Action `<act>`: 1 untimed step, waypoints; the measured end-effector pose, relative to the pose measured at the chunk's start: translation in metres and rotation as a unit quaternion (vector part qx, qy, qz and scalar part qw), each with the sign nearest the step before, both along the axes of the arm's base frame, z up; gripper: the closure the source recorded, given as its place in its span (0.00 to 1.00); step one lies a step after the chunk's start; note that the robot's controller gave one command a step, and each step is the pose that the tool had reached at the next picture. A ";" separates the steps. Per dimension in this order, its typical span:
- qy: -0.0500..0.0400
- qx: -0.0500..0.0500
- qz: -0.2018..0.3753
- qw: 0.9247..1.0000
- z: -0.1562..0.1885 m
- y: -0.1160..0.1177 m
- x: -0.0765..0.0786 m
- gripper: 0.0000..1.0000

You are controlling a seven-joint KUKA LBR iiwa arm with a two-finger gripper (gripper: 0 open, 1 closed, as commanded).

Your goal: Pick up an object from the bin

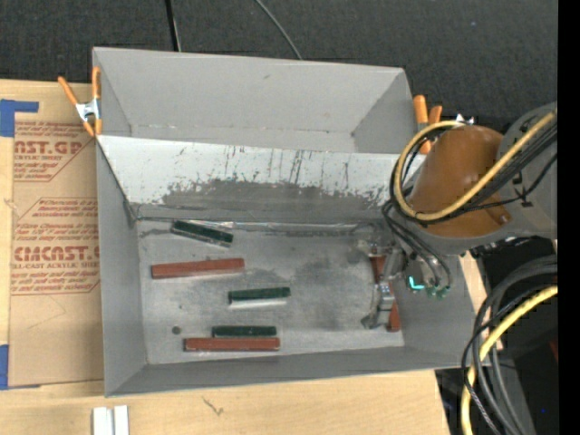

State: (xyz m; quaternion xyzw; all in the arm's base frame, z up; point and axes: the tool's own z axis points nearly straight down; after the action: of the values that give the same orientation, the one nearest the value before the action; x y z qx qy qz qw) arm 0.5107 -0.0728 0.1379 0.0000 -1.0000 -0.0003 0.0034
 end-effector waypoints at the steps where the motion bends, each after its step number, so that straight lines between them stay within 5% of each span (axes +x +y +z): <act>1: -0.003 0.000 0.000 1.000 0.003 0.000 0.002 0.00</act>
Offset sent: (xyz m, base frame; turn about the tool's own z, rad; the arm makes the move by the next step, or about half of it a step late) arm 0.0516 0.0822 -0.0358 -0.1502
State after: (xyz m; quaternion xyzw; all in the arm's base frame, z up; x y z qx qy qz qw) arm 0.5127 -0.0726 0.1413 0.0003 -1.0000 0.0001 -0.0001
